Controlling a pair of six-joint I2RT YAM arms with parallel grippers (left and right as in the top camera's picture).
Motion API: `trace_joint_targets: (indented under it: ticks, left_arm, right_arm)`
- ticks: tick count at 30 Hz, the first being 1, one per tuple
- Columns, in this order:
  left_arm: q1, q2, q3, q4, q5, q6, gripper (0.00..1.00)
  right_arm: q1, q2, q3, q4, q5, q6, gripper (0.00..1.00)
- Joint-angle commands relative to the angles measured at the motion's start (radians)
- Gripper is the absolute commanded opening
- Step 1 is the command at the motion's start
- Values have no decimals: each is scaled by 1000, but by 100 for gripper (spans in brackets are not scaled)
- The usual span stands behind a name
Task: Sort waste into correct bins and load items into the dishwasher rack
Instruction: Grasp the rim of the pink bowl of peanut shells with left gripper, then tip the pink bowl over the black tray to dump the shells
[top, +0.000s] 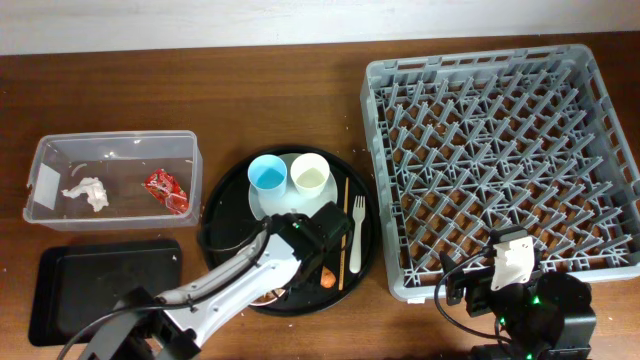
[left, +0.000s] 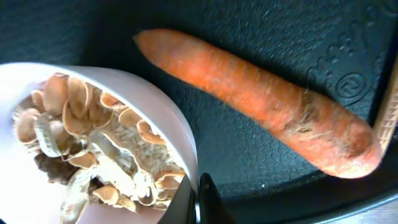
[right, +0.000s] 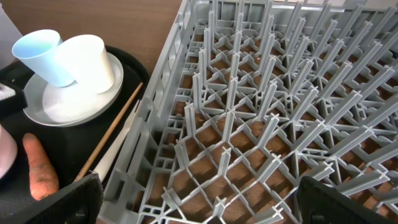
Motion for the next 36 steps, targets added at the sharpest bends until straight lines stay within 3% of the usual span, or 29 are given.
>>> trace_joint_targets:
  ticks: [1, 8, 12, 18, 22, 29, 36]
  left_arm:
    - [-2, 8, 99, -44, -44, 61, 0]
    - [122, 2, 278, -234, -122, 89, 0]
    - [271, -63, 362, -303, -121, 101, 0]
    - [589, -282, 368, -335, -108, 166, 0]
    - [763, -315, 363, -334, -45, 194, 0]
    - [1036, -315, 289, -243, 55, 303, 0]
    - [1334, -315, 77, -25, 394, 411, 0]
  right_arm:
    - [-6, -2, 9, 1, -2, 11, 99]
    - [-6, -2, 9, 1, -2, 11, 99]
    - [-6, -2, 9, 2, -2, 11, 99]
    - [-6, -2, 9, 1, -2, 11, 99]
    - [-6, -2, 9, 1, -2, 11, 99]
    - [-6, -2, 9, 2, -2, 11, 99]
    - [-6, -2, 9, 1, -2, 11, 99]
